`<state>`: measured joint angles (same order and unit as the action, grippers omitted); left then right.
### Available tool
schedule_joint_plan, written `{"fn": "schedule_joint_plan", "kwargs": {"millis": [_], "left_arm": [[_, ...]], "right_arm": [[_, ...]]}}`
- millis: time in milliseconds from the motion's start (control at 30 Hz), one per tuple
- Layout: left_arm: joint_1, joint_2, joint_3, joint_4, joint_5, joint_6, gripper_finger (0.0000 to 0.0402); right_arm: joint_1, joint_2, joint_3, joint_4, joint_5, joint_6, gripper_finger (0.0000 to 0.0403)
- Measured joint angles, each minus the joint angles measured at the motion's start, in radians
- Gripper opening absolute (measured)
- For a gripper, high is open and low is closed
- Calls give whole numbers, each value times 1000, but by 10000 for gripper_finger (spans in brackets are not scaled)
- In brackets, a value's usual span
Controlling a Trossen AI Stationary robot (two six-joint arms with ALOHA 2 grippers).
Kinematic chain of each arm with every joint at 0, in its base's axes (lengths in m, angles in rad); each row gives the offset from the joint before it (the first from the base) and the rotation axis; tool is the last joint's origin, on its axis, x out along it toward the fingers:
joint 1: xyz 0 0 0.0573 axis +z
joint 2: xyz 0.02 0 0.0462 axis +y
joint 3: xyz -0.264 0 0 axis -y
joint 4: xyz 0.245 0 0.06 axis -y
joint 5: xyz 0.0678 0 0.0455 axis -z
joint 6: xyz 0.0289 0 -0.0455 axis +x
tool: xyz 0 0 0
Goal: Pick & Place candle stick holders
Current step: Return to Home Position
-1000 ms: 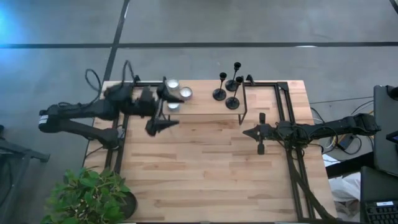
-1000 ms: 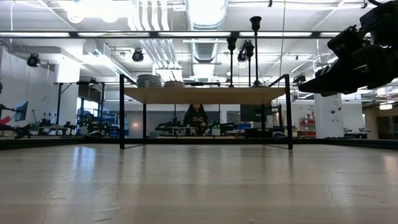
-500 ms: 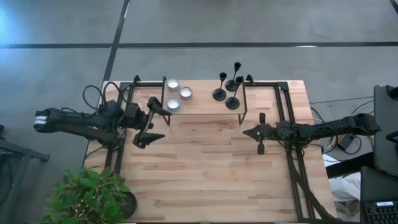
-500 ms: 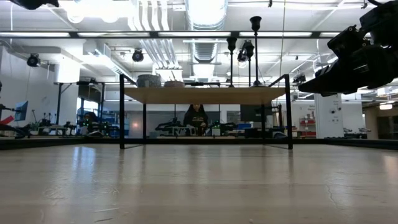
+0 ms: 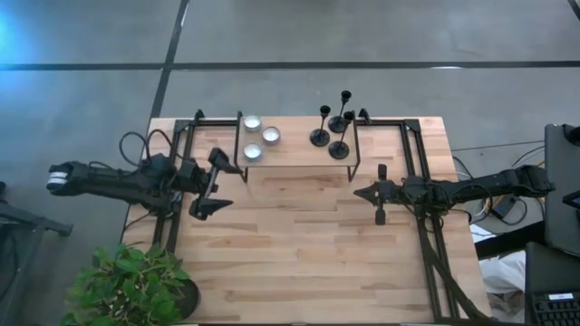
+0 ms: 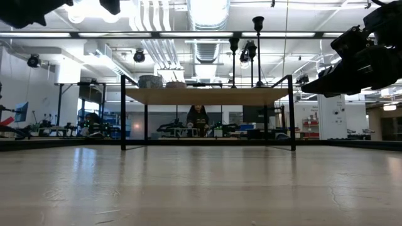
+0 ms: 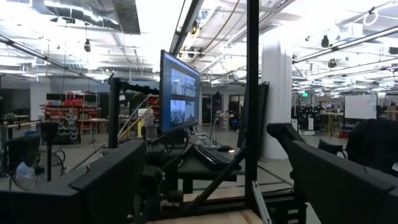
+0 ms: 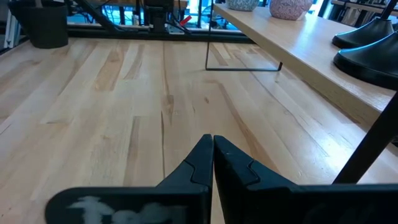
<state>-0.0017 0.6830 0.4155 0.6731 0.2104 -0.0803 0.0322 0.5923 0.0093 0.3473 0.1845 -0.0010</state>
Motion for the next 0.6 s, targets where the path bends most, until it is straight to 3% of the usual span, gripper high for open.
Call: {"fn": "schedule_joint_plan", "kwargs": {"millis": [367,600], "left_arm": [[0,-68,-108,9,-61,-1,399],[0,-157,-248,25,-101,-7,399]], "right_arm": [[0,0,0,0,0,0,9],[0,0,0,0,0,0,8]]}}
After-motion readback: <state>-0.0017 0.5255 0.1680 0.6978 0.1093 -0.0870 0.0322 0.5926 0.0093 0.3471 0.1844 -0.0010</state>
